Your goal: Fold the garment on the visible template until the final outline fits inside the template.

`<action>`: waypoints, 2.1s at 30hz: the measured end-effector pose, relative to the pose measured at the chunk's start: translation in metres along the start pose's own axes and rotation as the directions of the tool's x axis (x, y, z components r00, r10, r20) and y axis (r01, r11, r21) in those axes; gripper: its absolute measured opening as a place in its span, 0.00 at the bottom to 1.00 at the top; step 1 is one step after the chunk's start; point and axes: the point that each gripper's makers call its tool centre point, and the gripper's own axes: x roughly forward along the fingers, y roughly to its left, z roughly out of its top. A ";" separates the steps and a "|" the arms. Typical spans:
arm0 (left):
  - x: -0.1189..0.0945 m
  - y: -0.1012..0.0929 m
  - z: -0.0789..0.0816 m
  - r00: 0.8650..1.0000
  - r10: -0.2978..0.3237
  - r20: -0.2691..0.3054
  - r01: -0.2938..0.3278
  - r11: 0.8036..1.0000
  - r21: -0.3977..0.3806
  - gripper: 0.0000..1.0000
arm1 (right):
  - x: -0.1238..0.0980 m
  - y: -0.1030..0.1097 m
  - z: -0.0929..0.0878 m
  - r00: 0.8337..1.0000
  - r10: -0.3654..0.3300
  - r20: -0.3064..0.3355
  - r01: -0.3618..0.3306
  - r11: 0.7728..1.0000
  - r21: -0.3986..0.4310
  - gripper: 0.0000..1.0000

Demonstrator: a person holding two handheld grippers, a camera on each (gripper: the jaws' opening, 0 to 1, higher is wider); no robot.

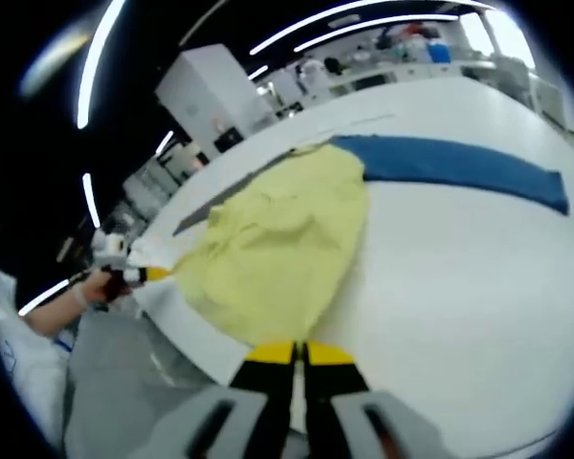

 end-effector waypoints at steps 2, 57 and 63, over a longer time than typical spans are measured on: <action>-0.001 0.001 -0.003 1.000 0.012 -0.019 -0.012 1.000 -0.007 0.00 | 0.000 0.000 0.000 1.000 0.000 -0.001 0.000 1.000 0.001 0.00; -0.008 -0.016 -0.039 0.985 0.009 -0.170 -0.028 0.993 -0.111 0.00 | 0.003 -0.036 -0.025 0.992 -0.083 -0.090 0.090 0.993 0.076 0.00; -0.008 -0.014 -0.038 0.987 0.005 -0.163 -0.017 0.997 -0.073 0.00 | 0.003 -0.035 -0.025 0.993 -0.077 -0.089 0.084 0.993 0.078 0.00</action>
